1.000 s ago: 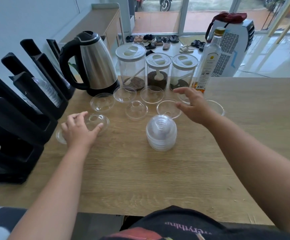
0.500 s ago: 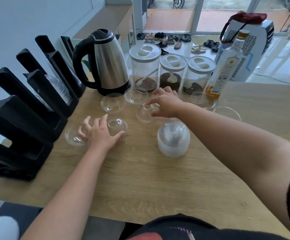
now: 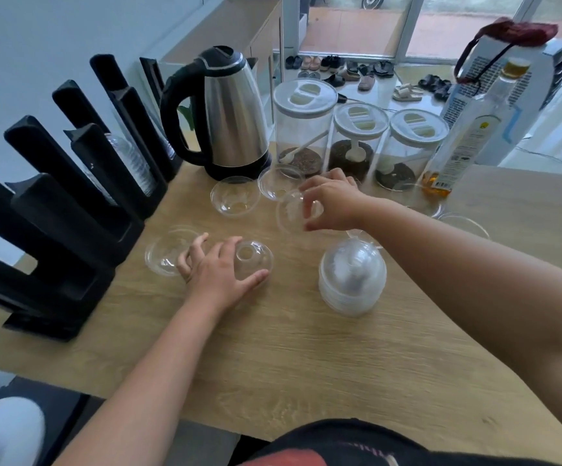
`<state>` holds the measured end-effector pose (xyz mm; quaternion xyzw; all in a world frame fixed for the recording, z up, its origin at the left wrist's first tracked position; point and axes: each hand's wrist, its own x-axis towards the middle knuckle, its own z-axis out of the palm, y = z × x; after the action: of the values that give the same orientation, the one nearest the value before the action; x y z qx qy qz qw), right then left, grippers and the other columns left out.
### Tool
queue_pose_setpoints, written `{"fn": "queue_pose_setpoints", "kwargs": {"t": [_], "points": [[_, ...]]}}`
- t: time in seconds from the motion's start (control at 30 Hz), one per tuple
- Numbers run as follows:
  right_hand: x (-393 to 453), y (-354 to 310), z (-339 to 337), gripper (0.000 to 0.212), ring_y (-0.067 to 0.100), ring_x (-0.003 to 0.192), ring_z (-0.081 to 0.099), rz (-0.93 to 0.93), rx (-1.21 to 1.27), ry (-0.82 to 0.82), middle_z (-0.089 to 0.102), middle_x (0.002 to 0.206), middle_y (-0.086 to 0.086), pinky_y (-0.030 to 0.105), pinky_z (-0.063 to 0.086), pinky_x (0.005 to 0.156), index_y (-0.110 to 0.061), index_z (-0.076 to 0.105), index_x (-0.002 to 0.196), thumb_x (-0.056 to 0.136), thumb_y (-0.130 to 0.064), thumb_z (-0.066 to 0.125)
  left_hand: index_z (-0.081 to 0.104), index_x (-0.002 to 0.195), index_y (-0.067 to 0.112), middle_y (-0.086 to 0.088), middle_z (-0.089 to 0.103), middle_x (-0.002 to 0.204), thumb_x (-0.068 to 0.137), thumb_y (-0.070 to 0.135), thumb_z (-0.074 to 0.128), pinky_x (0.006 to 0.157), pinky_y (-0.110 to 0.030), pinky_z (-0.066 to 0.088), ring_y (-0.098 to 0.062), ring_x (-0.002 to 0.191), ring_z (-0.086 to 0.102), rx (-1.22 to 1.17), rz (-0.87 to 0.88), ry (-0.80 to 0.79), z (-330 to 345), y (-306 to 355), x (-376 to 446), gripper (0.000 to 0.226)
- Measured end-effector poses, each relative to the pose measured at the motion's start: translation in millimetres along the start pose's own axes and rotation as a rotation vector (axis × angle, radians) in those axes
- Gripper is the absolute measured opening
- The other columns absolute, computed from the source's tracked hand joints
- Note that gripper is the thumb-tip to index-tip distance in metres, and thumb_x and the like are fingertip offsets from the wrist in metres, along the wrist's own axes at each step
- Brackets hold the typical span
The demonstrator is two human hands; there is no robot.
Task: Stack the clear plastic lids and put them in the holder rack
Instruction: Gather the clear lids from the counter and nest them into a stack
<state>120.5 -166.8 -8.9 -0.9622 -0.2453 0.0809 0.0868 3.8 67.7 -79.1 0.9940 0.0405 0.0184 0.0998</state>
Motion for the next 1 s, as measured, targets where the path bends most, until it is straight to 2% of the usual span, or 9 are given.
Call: {"fn": "queue_pose_setpoints", "kwargs": {"t": [0.1,0.2,0.3,0.37,0.47,0.6,0.8,0.9,1.0], "points": [[-13,7,-26,0.015,0.02,0.115,0.046,0.083,0.32,0.071,0.053,0.132,-0.004,0.042,0.04,0.097,-0.028,0.059,0.085,0.081,-0.039,0.068,0.042,0.136,0.04,0.012,0.057,0.136,0.068,0.09,0.042,0.107,-0.047,0.009,-0.024,0.143,0.013,-0.028,0.013,0.008,-4,5,-1,0.085],[-33,21,-61,0.01,0.011,0.076,0.058,0.209,0.893,0.234,0.062,0.09,0.0,0.025,0.048,0.07,-0.018,0.052,0.087,0.09,-0.022,0.061,0.046,0.132,0.039,0.011,0.059,0.129,0.063,0.088,0.053,0.106,-0.045,0.021,-0.024,0.136,0.024,-0.207,0.029,0.077,-13,18,2,0.085],[-53,42,-81,0.029,0.016,0.082,0.054,0.259,1.088,0.374,0.059,0.088,0.0,0.033,0.045,0.074,-0.022,0.049,0.081,0.08,-0.039,0.072,0.05,0.133,0.031,0.009,0.055,0.125,0.065,0.074,0.07,0.1,-0.03,0.033,-0.017,0.124,0.041,-0.562,0.088,0.133,-26,39,8,0.082],[-67,51,-87,0.037,0.023,0.087,0.049,0.256,1.135,0.407,0.055,0.089,0.004,0.038,0.045,0.074,-0.023,0.048,0.078,0.074,-0.044,0.078,0.052,0.134,0.03,0.01,0.053,0.124,0.068,0.062,0.077,0.099,-0.024,0.037,-0.006,0.118,0.048,-0.729,0.147,0.122,-35,57,10,0.077],[-87,60,-87,0.032,0.023,0.083,0.049,0.253,1.175,0.459,0.052,0.089,0.002,0.033,0.047,0.068,-0.022,0.046,0.076,0.08,-0.034,0.075,0.052,0.135,0.033,0.01,0.053,0.126,0.066,0.064,0.076,0.104,-0.027,0.042,0.0,0.121,0.05,-0.877,0.284,0.018,-39,88,8,0.079],[-110,62,-78,0.043,0.015,0.086,0.062,0.276,1.046,0.469,0.062,0.102,-0.002,0.032,0.052,0.074,-0.025,0.049,0.074,0.062,-0.052,0.08,0.05,0.137,0.035,0.011,0.052,0.127,0.065,0.062,0.08,0.103,-0.033,0.045,-0.005,0.121,0.05,-0.797,0.463,-0.116,-31,119,-2,0.082],[-130,56,-57,0.049,0.017,0.078,0.068,0.248,1.062,0.54,0.066,0.091,-0.003,0.047,0.055,0.082,-0.017,0.048,0.077,0.053,-0.037,0.087,0.046,0.141,0.033,0.012,0.05,0.127,0.061,0.057,0.085,0.106,-0.034,0.045,-0.005,0.121,0.049,-0.806,0.425,-0.179,-14,121,-8,0.093],[-134,53,-52,0.053,0.01,0.076,0.06,0.247,1.088,0.562,0.063,0.095,-0.003,0.038,0.057,0.078,-0.019,0.045,0.082,0.051,-0.031,0.087,0.045,0.142,0.031,0.012,0.048,0.13,0.06,0.059,0.084,0.108,-0.035,0.043,-0.004,0.123,0.048,-0.847,0.398,-0.177,-10,118,-8,0.095],[-144,54,-44,0.064,0.013,0.095,0.058,0.254,1.004,0.541,0.061,0.112,-0.005,0.034,0.055,0.083,-0.028,0.046,0.094,0.047,-0.043,0.089,0.045,0.14,0.033,0.013,0.047,0.131,0.059,0.065,0.081,0.108,-0.039,0.044,-0.006,0.124,0.048,-0.836,0.416,-0.203,-8,121,-11,0.094]]}}
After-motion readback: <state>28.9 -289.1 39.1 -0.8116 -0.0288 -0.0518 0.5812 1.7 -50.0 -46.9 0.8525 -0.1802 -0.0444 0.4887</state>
